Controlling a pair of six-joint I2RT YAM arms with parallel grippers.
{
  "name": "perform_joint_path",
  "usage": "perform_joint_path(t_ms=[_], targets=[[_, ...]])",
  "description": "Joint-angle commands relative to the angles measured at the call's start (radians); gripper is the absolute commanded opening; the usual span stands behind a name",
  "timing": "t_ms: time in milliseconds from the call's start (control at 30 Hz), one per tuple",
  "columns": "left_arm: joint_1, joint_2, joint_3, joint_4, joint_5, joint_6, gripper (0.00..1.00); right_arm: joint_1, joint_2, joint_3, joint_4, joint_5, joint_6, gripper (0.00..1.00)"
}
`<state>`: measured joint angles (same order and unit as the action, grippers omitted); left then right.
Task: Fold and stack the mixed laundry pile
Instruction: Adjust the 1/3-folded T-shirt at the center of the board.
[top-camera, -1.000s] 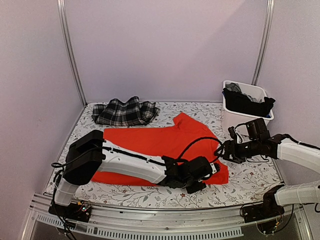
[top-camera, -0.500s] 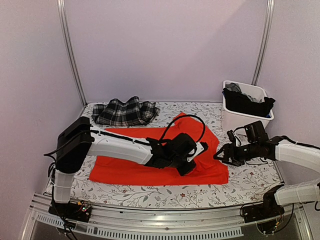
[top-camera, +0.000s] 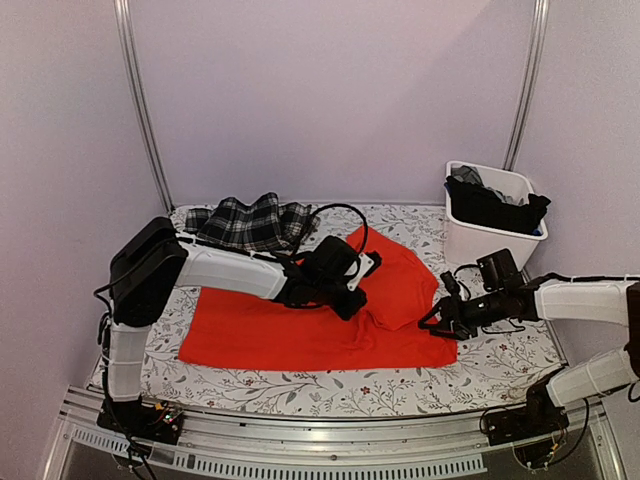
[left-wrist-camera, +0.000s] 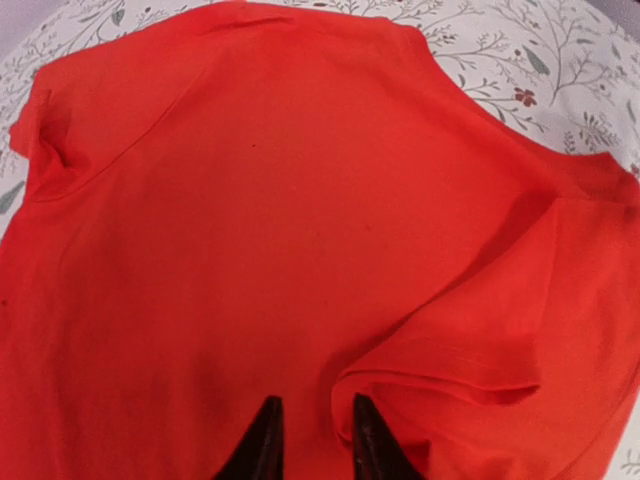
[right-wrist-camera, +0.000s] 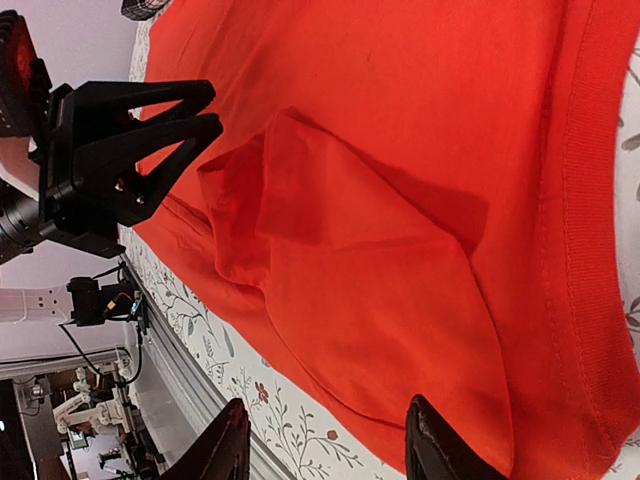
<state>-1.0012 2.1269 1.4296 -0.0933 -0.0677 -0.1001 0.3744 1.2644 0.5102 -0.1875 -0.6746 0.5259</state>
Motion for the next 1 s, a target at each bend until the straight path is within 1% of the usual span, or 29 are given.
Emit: perform_joint_path(t_ms=[0,33,133,300,433,533,600,700,800,900,967], targets=[[0.040,-0.015,-0.016,0.042,0.083,-0.045,0.35,0.036,0.064,0.038,0.083,-0.030,0.014,0.51],[0.052,-0.025,-0.022,0.044,0.105,-0.057,0.39,0.051,0.087,0.053,0.090,-0.025,0.016,0.51],[0.079,-0.072,-0.057,0.058,0.147,-0.088,0.44,0.090,0.133,0.086,0.105,0.000,0.015,0.50],[0.105,-0.148,-0.129,0.076,0.220,-0.133,0.48,0.118,0.196,0.127,0.116,-0.003,-0.009,0.45],[0.105,-0.175,-0.169,0.077,0.263,-0.169,0.52,0.136,0.239,0.142,0.151,-0.014,0.020,0.46],[0.105,-0.180,-0.201,0.136,0.304,-0.214,0.55,0.175,0.269,0.174,0.143,0.025,0.005,0.48],[0.104,-0.179,-0.214,0.152,0.321,-0.239,0.56,0.204,0.293,0.213,0.113,0.068,-0.016,0.48],[0.103,-0.174,-0.220,0.167,0.332,-0.262,0.57,0.255,0.330,0.286,0.032,0.171,-0.079,0.48],[0.104,-0.171,-0.225,0.175,0.333,-0.269,0.58,0.281,0.349,0.320,-0.022,0.265,-0.115,0.48],[0.103,-0.160,-0.223,0.183,0.342,-0.277,0.59,0.324,0.370,0.359,-0.083,0.397,-0.155,0.47],[0.104,-0.152,-0.222,0.197,0.361,-0.291,0.59,0.350,0.372,0.369,-0.090,0.455,-0.184,0.47]])
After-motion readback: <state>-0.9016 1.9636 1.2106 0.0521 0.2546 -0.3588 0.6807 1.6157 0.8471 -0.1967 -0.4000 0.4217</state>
